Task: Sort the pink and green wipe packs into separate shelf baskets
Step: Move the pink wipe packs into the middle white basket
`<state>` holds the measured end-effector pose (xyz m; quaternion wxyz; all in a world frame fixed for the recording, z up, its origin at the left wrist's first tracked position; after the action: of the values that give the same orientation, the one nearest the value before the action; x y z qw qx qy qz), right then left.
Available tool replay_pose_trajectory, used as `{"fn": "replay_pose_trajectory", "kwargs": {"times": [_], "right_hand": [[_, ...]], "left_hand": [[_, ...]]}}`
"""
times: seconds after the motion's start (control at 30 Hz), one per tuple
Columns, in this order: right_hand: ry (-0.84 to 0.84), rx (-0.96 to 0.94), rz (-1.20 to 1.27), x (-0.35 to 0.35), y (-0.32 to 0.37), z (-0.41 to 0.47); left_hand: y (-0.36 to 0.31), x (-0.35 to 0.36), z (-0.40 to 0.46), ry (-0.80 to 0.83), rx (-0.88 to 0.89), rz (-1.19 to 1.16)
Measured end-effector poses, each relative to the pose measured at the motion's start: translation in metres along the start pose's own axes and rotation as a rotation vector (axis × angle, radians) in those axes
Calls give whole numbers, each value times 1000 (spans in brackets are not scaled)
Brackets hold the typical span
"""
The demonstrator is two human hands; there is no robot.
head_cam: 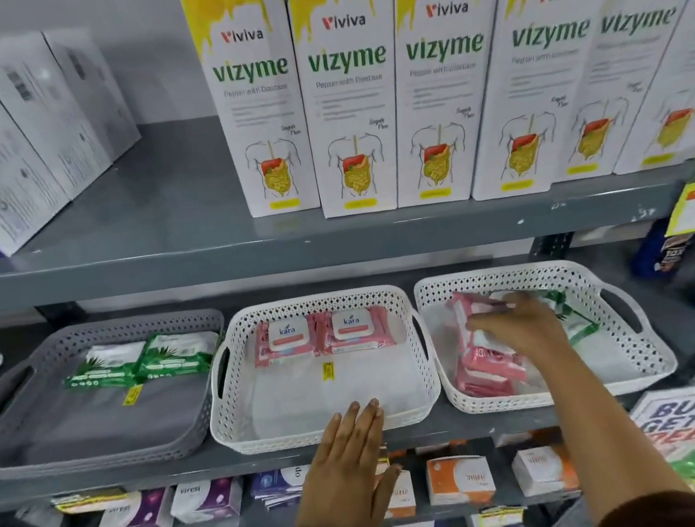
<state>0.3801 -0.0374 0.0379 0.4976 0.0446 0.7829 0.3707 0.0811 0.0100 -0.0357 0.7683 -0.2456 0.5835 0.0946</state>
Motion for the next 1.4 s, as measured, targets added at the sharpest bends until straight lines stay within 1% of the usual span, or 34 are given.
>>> {"fn": "replay_pose_trajectory", "kwargs": {"times": [0.07,0.13,0.23,0.3,0.37,0.57,0.63,0.8,0.97,1.07,1.13,1.2,1.27,1.33,1.37,1.4], "right_hand": [[-12,-35,204,0,9,-10],[13,-53,386,7,25,-25],[118,2,609,39,51,-43],[178,-2,642,66,70,-53],[200,33,667,95,81,-57],[191,305,837,170,78,-58],[187,344,859,182,71,-56],[191,371,877,193,63,-49],[345,381,930,199,63,-47],[385,341,882,188,60,-47],[335,235,690,168,60,-44],[206,87,425,132,58,-39],[16,-39,236,87,53,-34],[-143,-75,59,47,35,-28],[-179,-64,-50,34,22,-23],[-177,-38,-164,26,8,-16]], "left_hand": [[6,-3,-8,10,1,-6],[15,-7,-14,14,5,-13],[29,-13,-21,6,16,-22],[38,-15,-26,4,11,-33],[47,-16,-30,6,7,-47],[55,-19,-33,6,38,-72],[54,-19,-33,-3,37,-61],[51,-21,-33,-18,21,-54],[39,-21,-27,-33,39,-52],[27,-20,-18,-32,59,-48],[19,-18,-13,-20,71,-42],[10,-15,-6,-11,73,-23],[5,-13,-1,-10,66,4],[-5,-11,5,-30,75,-3],[-9,-9,8,-34,76,-16],[-13,-8,10,-35,73,-20]]}}
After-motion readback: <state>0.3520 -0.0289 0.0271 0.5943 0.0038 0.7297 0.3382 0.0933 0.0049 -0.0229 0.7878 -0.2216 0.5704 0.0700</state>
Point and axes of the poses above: each hand's wrist, its own z-axis towards the middle knuckle, its own x-axis out of the palm, y = z × x, the point moved 8 cm from there along z, towards the middle knuckle, and after that the axes turned 9 degrees about -z, right-handed, at the moved point
